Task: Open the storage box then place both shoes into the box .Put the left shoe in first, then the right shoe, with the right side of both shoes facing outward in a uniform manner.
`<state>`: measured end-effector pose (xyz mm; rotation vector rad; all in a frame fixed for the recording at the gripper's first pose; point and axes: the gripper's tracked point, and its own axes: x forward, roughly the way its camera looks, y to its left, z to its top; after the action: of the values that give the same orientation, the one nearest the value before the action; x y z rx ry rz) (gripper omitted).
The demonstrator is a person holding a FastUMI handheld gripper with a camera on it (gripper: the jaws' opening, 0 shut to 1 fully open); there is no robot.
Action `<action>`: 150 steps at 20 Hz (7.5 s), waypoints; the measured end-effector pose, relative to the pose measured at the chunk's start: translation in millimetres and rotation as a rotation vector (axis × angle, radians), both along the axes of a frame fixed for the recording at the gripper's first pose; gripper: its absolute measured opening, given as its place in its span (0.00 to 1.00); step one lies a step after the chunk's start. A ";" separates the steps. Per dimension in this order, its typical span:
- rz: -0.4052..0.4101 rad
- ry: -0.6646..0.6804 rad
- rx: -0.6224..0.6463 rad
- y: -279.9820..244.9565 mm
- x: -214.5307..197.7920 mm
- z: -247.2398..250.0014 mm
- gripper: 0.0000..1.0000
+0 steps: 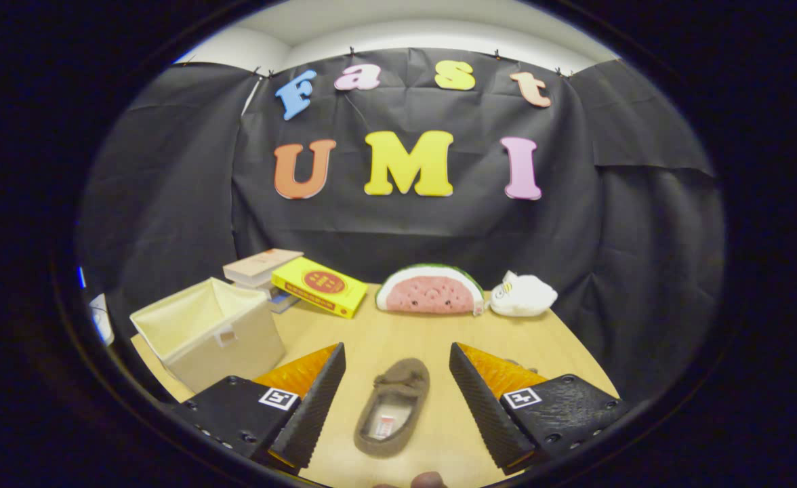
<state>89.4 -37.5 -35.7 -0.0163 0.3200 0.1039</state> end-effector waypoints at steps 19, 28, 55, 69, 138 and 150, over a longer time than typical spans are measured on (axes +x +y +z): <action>-0.046 0.534 0.128 -1.1 43.7 -149.6 0.49; -0.083 0.556 0.259 -6.8 47.5 -156.4 0.01; 0.050 0.337 0.509 214.5 20.1 66.2 0.00; 0.024 0.346 0.596 361.6 24.9 22.5 0.00; -0.136 0.467 0.014 -206.8 15.6 -106.1 0.95; -0.099 0.627 0.163 -194.7 41.8 -160.9 0.20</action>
<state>131.2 -232.2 -196.6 0.1971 0.9367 0.0336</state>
